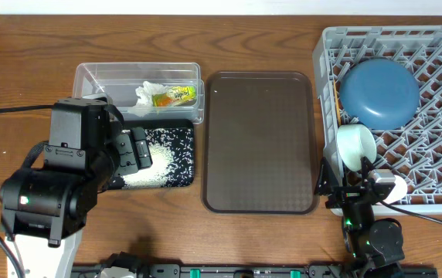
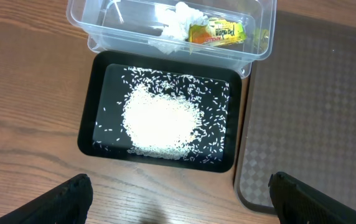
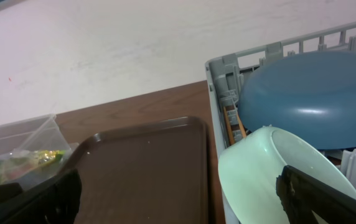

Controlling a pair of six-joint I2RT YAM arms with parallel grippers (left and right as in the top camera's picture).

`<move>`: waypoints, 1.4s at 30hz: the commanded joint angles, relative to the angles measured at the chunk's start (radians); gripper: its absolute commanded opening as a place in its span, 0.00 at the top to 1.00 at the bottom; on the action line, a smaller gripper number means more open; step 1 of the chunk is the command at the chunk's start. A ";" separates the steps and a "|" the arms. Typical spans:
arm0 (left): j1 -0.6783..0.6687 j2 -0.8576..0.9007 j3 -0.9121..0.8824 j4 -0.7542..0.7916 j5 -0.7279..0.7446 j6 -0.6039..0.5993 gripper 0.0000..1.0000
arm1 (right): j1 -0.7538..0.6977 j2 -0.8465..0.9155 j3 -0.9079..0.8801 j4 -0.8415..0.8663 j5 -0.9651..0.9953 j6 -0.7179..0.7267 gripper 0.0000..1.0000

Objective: Sort waste into correct bins and load items into the dishwasher rack

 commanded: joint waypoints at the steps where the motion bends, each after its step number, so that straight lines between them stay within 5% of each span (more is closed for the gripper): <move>1: 0.006 0.000 0.006 -0.001 -0.009 -0.002 0.07 | -0.009 -0.006 -0.005 0.001 -0.004 -0.007 0.01; 21: 0.003 -0.071 -0.027 0.025 -0.117 0.088 0.07 | -0.009 -0.006 -0.005 0.001 -0.004 -0.007 0.01; 31: 0.003 -0.460 -0.552 0.762 -0.069 0.085 0.07 | -0.009 -0.006 -0.005 0.001 -0.004 -0.007 0.01; 42: 0.010 -0.855 -1.038 1.078 -0.053 0.085 0.07 | -0.009 -0.006 -0.005 0.001 -0.004 -0.007 0.01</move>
